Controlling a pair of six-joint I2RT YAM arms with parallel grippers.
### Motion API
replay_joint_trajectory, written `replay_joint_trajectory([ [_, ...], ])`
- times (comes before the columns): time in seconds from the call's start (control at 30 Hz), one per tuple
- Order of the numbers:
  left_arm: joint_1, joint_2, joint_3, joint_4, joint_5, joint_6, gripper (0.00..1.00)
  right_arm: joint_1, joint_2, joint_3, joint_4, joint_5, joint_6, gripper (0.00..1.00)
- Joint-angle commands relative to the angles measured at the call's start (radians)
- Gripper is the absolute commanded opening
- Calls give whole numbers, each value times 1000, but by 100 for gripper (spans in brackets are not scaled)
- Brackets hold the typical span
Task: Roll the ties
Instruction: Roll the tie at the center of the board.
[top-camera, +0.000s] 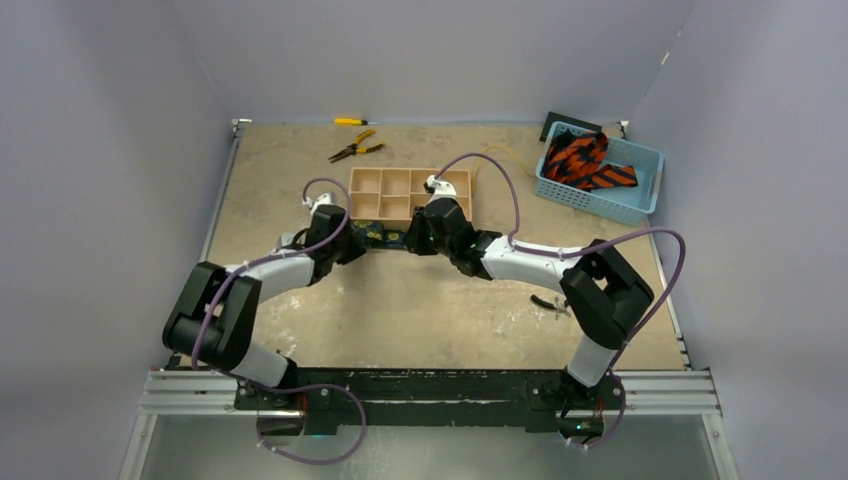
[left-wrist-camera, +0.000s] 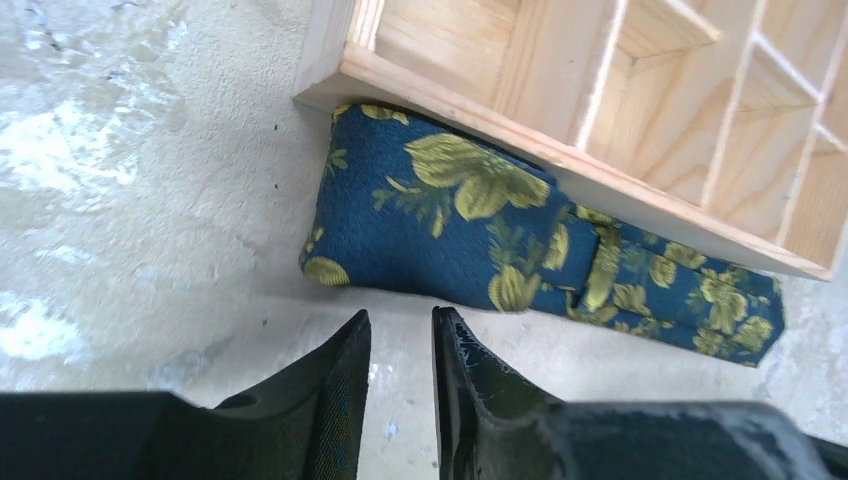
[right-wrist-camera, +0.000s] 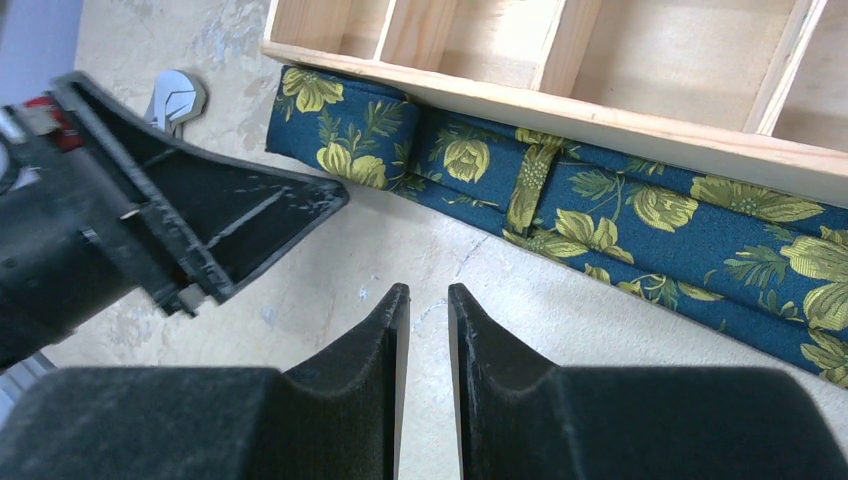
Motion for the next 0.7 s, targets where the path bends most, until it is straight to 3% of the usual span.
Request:
replay_joint_trajectory([
  [0.0, -4, -172, 13, -162, -24, 79, 32, -2, -28, 14, 22, 12, -5, 25],
  [0.13, 0, -330, 28, -332, -43, 152, 44, -2, 3, 48, 23, -22, -22, 26],
  [0.23, 38, -412, 47, -397, -27, 209, 66, 1, 35, 87, 29, -68, -25, 32],
  [0.3, 103, -417, 67, -401, 36, 252, 74, 1, 61, 111, 31, -89, -6, 35],
  [0.43, 258, -344, 105, -332, 269, 299, 73, 4, 107, 154, 38, -122, 33, 35],
  [0.67, 315, -151, 126, -125, 535, 267, 64, 6, 200, 241, 33, -138, 74, 31],
])
